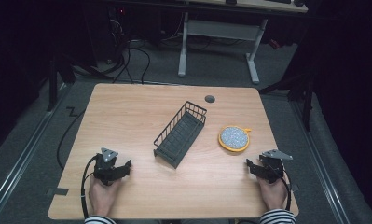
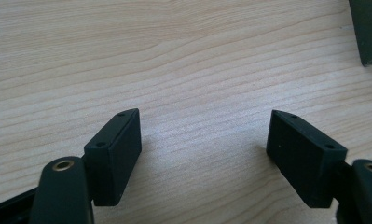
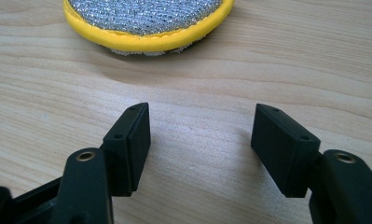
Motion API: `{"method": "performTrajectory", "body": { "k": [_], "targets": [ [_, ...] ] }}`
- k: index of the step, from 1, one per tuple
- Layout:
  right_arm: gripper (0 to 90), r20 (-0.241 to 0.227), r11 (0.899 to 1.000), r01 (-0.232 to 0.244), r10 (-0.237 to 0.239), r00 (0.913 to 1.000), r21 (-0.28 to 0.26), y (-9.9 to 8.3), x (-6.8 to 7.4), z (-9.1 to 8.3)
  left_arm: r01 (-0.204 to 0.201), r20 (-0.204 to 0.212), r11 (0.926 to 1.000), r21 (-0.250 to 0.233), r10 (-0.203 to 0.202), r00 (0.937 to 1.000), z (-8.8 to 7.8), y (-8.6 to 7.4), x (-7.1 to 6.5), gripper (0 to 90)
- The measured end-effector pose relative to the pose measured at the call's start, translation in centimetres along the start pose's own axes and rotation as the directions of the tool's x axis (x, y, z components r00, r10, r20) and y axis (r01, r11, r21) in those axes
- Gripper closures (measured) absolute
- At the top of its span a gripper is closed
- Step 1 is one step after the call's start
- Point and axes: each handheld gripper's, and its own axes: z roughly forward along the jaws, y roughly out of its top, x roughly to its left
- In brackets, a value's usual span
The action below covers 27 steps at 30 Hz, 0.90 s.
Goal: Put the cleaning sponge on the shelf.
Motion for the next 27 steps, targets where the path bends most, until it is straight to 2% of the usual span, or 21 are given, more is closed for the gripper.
{"method": "performTrajectory", "body": {
  "k": [11,14,15,17,21,23,24,27],
  "targets": [
    [37.5,-0.001,1.0,0.0,0.0,1.0,0.001,0.0,0.0,0.0,0.012,0.01,0.9999,0.002,-0.012,0.9999,0.1,0.2,0.1,23.9],
    [37.5,-0.001,1.0,0.0,0.0,1.0,0.001,0.0,0.0,0.0,0.006,-0.006,0.9999,0.009,-0.006,1.0,0.2,0.3,-0.1,23.3],
    [37.3,-0.002,1.0,0.0,0.0,1.0,0.001,0.0,0.0,0.0,0.02,-0.017,0.9996,0.022,-0.02,0.9997,0.2,0.4,-0.4,23.4],
    [37.1,-0.002,1.0,0.0,0.0,1.0,0.001,0.0,0.0,0.0,0.024,-0.013,0.9994,0.027,-0.023,0.9996,0.2,0.5,-0.5,23.4],
    [37.0,-0.004,1.0,0.003,-0.003,1.0,0.001,0.0,0.0,0.0,0.018,0.037,0.9996,0.021,-0.019,0.9991,-0.6,1.0,-2.1,25.4],
    [36.9,-0.004,1.0,0.003,-0.003,1.0,0.001,0.0,0.0,0.0,0.018,0.046,0.9996,0.021,-0.018,0.9988,-0.7,1.1,-2.3,27.1],
    [36.8,-0.004,1.0,0.004,-0.004,1.0,0.001,0.0,0.0,0.0,0.019,0.085,0.9995,0.027,-0.021,0.9961,-1.1,1.4,-3.0,28.2],
    [36.8,-0.004,1.0,0.004,-0.004,1.0,0.001,0.0,0.0,0.0,0.006,0.116,0.9992,0.04,-0.011,0.9932,-1.5,1.9,-3.9,29.5]
  ]
}}
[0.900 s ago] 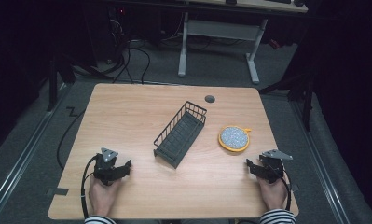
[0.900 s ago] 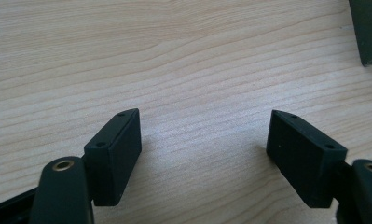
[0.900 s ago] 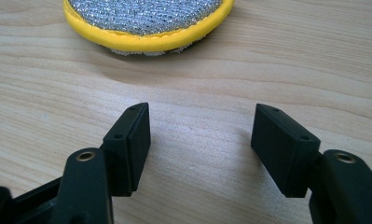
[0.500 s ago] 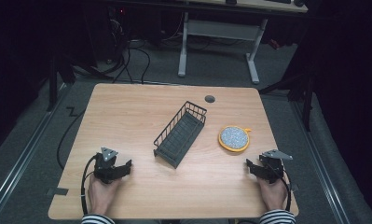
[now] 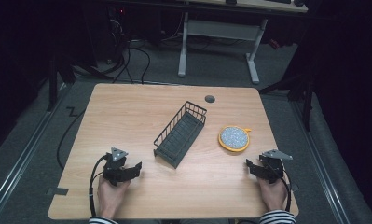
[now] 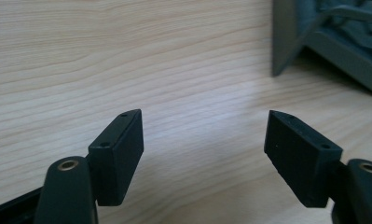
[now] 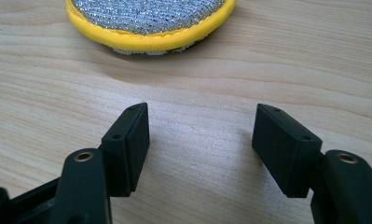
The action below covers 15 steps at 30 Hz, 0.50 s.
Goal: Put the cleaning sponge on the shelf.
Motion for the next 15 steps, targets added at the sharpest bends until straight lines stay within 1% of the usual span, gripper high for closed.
{"method": "performTrajectory", "body": {
  "k": [1,3,4,5,7,8,9,10,12,13,14,15],
  "targets": [
    [36.8,0.0,1.0,0.0,0.0,1.0,0.0,0.0,0.0,0.0,0.0,0.0,1.0,0.0,0.0,1.0,0.0,0.0,0.0,30.2],
    [36.5,-0.001,1.0,0.001,-0.001,1.0,0.0,0.0,0.0,0.0,-0.005,0.024,1.0,-0.004,0.005,0.9997,-0.5,0.6,-0.9,31.9],
    [36.5,-0.001,1.0,-0.001,0.001,1.0,0.001,0.0,0.0,0.0,-0.005,0.024,1.0,-0.004,0.005,0.9997,-0.5,0.6,-0.9,32.5],
    [36.4,-0.002,1.0,0.0,0.0,1.0,0.001,0.0,0.0,0.0,-0.01,0.042,0.9997,-0.021,0.011,0.999,-1.1,1.2,-1.6,33.3],
    [36.3,-0.002,1.0,0.0,0.0,1.0,0.001,0.0,0.0,0.0,-0.013,0.048,0.9997,-0.023,0.014,0.9987,-1.3,1.4,-1.7,34.5],
    [36.2,-0.002,1.0,0.0,0.0,1.0,0.001,0.0,0.0,0.0,-0.01,0.063,0.9993,-0.037,0.013,0.9979,-1.8,2.0,-2.2,35.4],
    [36.1,-0.003,1.0,0.0,0.0,1.0,0.001,0.0,0.0,0.0,-0.01,0.063,0.9993,-0.037,0.013,0.9979,-1.8,2.0,-2.2,36.2],
    [36.1,-0.003,1.0,0.001,-0.001,1.0,0.001,0.0,0.0,0.0,-0.011,0.069,0.9991,-0.041,0.014,0.9975,-2.0,2.3,-2.4,36.6],
    [36.1,-0.003,1.0,0.001,-0.001,1.0,0.001,0.0,0.0,0.0,-0.022,0.071,0.9985,-0.051,0.025,0.9972,-2.4,3.0,-2.9,37.0],
    [35.8,-0.004,1.0,0.001,-0.001,1.0,0.001,0.0,0.0,0.0,-0.028,0.079,0.9978,-0.061,0.033,0.9964,-2.8,3.7,-3.2,38.0],
    [35.8,-0.005,1.0,0.001,-0.001,1.0,0.001,0.0,0.0,0.0,-0.032,0.083,0.9972,-0.067,0.038,0.9959,-2.9,4.0,-3.3,38.4],
    [35.6,-0.005,1.0,0.001,-0.001,1.0,0.001,0.0,0.1,0.0,-0.028,0.091,0.9968,-0.074,0.035,0.9952,-3.1,4.3,-3.4,39.0]
  ]
}}
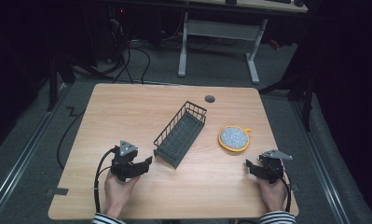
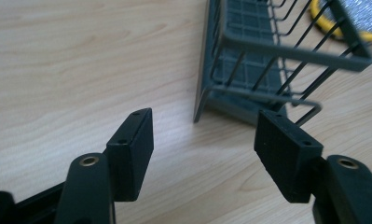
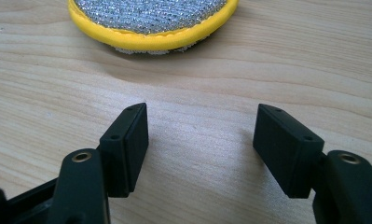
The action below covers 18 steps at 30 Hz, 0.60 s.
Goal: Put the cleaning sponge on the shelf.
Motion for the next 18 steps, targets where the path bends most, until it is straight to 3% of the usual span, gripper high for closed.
{"method": "performTrajectory", "body": {
  "k": [2,9,18],
  "targets": [
    [35.4,-0.001,1.0,0.002,-0.002,1.0,-0.001,0.0,0.0,0.0,0.008,0.024,0.9999,-0.015,-0.008,0.9997,-0.2,0.7,-0.1,40.4],
    [35.0,-0.003,1.0,-0.001,0.001,1.0,0.002,0.0,0.0,0.0,-0.013,0.022,0.9998,-0.015,0.013,0.9997,0.1,2.7,-0.4,45.9],
    [34.6,-0.005,1.0,0.004,-0.004,1.0,0.002,0.0,0.0,0.0,-0.023,0.029,0.9994,0.025,0.022,0.9993,2.1,5.4,-0.3,52.6]
  ]
}}
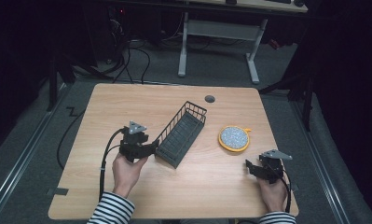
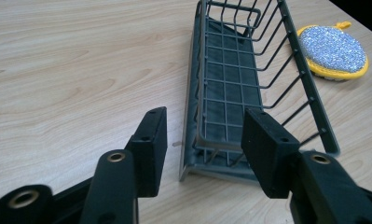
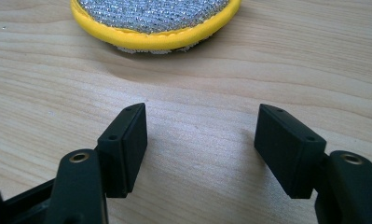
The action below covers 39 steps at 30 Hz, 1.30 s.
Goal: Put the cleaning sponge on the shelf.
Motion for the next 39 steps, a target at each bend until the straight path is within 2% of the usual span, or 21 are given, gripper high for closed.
{"method": "performTrajectory", "body": {
  "k": [5,8,14,32,35,39],
  "targets": [
    [34.6,-0.004,1.0,0.005,-0.005,1.0,-0.001,0.0,0.0,0.0,-0.006,-0.004,0.9997,0.026,0.006,1.0,1.0,0.6,0.1,57.5],
    [34.6,-0.004,1.0,0.006,-0.006,1.0,0.0,0.0,0.0,0.0,-0.023,-0.004,0.9989,0.041,0.024,0.9997,1.6,1.2,0.1,61.0],
    [34.6,-0.004,1.0,0.006,-0.006,1.0,0.0,0.0,0.0,0.0,-0.024,0.006,0.9976,0.064,0.024,0.9997,2.5,1.4,0.3,68.2],
    [34.6,-0.005,1.0,0.007,-0.007,1.0,-0.001,0.0,0.0,0.0,-0.056,0.014,0.9929,0.105,0.055,0.9984,3.4,2.2,0.7,85.3],
    [34.6,-0.004,1.0,0.007,-0.007,1.0,-0.001,0.0,0.0,0.0,-0.051,0.017,0.9932,0.105,0.049,0.9986,3.5,2.3,0.9,85.6],
    [34.6,-0.004,1.0,0.007,-0.007,1.0,0.0,0.0,0.0,0.0,-0.075,0.023,0.9903,0.117,0.072,0.9971,3.8,2.8,1.3,85.7]
  ]
}}
